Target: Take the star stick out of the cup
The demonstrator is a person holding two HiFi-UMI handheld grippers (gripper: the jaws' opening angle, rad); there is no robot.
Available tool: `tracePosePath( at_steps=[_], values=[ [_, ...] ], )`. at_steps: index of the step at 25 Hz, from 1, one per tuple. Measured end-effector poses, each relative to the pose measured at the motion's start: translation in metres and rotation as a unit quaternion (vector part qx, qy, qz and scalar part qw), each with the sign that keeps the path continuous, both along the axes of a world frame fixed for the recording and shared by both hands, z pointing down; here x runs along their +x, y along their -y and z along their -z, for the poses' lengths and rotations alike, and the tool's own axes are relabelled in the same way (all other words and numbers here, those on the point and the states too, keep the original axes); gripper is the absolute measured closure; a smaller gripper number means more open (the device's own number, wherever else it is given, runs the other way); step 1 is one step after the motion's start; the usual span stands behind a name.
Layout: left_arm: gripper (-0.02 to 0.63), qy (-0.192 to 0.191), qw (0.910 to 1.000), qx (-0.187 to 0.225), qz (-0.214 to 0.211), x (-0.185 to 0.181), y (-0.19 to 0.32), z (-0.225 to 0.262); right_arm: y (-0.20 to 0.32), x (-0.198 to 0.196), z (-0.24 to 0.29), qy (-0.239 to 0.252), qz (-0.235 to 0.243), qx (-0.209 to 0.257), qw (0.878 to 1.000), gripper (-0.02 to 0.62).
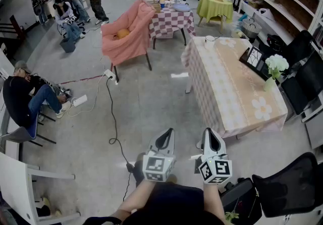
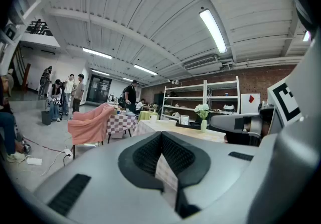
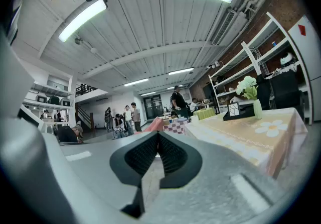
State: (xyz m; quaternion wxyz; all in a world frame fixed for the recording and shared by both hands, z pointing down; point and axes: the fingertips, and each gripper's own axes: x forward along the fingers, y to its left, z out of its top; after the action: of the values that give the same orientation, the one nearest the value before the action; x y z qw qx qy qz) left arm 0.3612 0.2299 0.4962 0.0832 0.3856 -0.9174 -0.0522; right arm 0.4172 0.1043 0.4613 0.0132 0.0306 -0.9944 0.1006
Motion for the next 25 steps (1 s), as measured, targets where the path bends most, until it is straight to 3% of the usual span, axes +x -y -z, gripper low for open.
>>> tracePosePath(
  at_steps=[8, 14, 25],
  values=[
    [0.597, -0.007, 1.0, -0.002, -0.004, 0.013, 0.008, -0.002, 0.0, 0.012, -0.002, 0.001, 0.007, 0.002, 1.0, 0.592],
    [0.597, -0.006, 0.9999, -0.008, -0.013, 0.016, 0.015, -0.003, 0.009, 0.017, -0.009, -0.011, -0.016, -0.016, 1.0, 0.591],
    [0.597, -0.005, 0.9998, -0.016, -0.012, -0.018, 0.022, -0.003, 0.018, -0.017, -0.011, -0.003, -0.023, -0.036, 0.999, 0.591]
  ],
)
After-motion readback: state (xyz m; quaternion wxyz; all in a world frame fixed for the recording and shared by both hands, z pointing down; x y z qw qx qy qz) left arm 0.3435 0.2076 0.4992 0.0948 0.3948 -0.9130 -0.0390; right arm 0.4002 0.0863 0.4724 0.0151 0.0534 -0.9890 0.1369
